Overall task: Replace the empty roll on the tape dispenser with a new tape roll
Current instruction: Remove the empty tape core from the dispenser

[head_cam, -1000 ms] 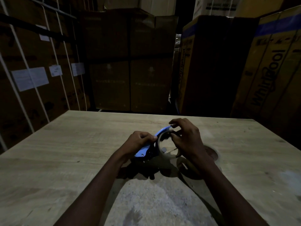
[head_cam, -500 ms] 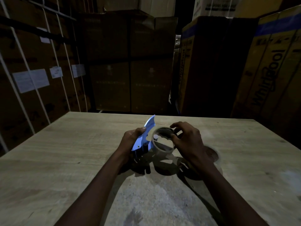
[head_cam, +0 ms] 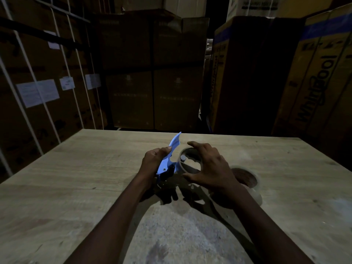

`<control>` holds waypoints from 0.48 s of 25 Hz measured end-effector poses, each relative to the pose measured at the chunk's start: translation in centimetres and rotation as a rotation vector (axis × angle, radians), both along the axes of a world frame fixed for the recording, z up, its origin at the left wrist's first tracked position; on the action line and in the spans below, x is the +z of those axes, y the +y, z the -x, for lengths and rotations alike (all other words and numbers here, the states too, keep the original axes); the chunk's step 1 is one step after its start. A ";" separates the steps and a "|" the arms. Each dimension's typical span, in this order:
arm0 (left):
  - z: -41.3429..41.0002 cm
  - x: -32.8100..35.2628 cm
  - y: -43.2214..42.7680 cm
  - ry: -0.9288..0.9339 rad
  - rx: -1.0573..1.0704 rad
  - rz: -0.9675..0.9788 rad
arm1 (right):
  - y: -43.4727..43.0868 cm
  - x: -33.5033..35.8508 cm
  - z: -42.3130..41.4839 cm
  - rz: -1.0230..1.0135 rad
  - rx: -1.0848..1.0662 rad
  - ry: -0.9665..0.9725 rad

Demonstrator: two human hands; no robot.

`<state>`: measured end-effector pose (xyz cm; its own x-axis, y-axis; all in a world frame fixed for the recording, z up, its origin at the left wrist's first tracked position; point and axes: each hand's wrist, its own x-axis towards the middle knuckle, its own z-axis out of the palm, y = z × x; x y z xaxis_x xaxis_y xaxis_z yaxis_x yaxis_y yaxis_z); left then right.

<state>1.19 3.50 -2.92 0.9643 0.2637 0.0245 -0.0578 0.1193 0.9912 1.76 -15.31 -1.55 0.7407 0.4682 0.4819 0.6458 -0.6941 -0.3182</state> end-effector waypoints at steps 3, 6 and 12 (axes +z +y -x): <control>0.0 -0.1 -0.2 -0.020 0.018 -0.097 | 0.0 0.0 0.1 -0.002 -0.001 -0.045; 0.0 -0.1 0.0 -0.037 0.025 -0.200 | 0.0 0.1 0.3 -0.039 0.009 -0.084; -0.4 -0.5 0.7 -0.022 0.072 -0.274 | 0.0 0.3 0.5 -0.088 0.010 -0.139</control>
<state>1.54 4.16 -3.40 0.9418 0.3120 0.1255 -0.0786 -0.1584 0.9842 1.25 -15.32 -1.21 0.6596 0.4270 0.6185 0.6946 -0.6607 -0.2846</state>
